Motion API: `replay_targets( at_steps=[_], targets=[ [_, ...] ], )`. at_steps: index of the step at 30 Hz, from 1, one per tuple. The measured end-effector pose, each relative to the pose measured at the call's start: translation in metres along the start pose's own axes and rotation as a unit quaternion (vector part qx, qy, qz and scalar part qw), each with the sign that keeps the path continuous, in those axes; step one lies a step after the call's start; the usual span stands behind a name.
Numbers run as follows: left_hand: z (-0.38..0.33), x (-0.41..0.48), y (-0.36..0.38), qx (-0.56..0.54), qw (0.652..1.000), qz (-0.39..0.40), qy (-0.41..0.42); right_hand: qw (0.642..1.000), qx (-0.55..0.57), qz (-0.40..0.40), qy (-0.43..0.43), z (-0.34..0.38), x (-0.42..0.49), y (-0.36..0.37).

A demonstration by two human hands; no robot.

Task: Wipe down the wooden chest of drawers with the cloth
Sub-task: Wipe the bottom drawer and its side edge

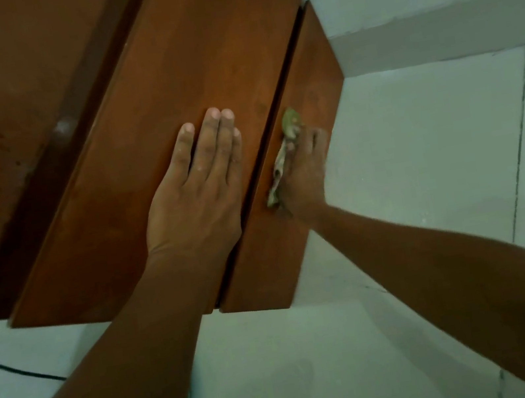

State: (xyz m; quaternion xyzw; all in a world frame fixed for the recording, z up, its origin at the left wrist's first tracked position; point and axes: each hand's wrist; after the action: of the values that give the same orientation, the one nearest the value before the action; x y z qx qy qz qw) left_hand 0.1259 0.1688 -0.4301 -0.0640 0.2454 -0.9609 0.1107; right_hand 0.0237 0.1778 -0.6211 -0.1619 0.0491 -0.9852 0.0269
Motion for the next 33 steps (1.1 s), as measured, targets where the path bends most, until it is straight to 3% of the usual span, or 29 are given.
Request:
replay_targets(
  at_steps=[2,3,7,11,13,14,19,21,24,27,29,32,33],
  targets=[
    [0.000,0.000,0.000,0.003,1.000,-0.003,-0.001,0.994,-0.001,-0.001,0.107,-0.016,0.041,-0.005],
    [0.000,0.000,0.001,0.005,1.000,-0.002,0.000,0.993,-0.006,0.005,0.118,-0.020,0.051,-0.007],
    [-0.001,0.000,0.003,0.006,1.000,-0.003,-0.002,1.000,0.008,0.003,-0.010,0.010,0.000,-0.021],
    [-0.001,0.000,-0.001,0.014,1.000,0.009,-0.005,0.975,0.079,0.167,-0.121,0.057,-0.150,-0.037],
    [-0.001,0.000,0.001,0.015,1.000,0.005,-0.001,0.956,0.077,0.210,-0.192,0.059,-0.191,-0.041],
    [-0.001,0.000,0.001,0.013,1.000,0.005,-0.001,0.949,0.069,0.205,-0.231,0.051,-0.191,-0.040],
    [-0.001,0.000,0.002,0.017,1.000,0.004,0.000,0.932,0.087,0.281,-0.214,0.035,-0.116,-0.049],
    [0.000,-0.001,0.002,0.015,1.000,0.002,0.001,0.943,0.074,0.268,-0.185,0.023,-0.091,-0.044],
    [0.000,-0.001,0.001,0.008,1.000,0.001,-0.001,0.954,-0.010,0.183,-0.236,0.001,-0.068,-0.030],
    [0.000,0.000,0.001,0.001,1.000,0.003,-0.003,0.986,0.027,0.129,-0.103,0.010,-0.029,-0.027],
    [0.000,0.000,0.002,0.002,1.000,0.002,-0.003,0.998,-0.011,0.059,-0.020,0.009,0.007,-0.021],
    [-0.001,0.000,0.002,0.000,1.000,0.003,-0.004,0.983,0.007,0.002,0.183,-0.005,0.044,-0.025],
    [-0.001,0.000,0.002,0.000,1.000,0.003,-0.003,0.984,0.007,0.000,0.180,-0.010,0.041,-0.027]
  ],
)
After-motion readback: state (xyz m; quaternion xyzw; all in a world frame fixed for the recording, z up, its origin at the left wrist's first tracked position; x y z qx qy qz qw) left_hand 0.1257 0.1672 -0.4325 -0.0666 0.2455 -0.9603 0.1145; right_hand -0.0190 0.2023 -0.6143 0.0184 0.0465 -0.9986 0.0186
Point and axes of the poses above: each hand's wrist, its own x-axis towards the middle knuckle, its own y-axis out of the palm, z = x × y, and after that the axes turned 13 degrees about -y, right-handed
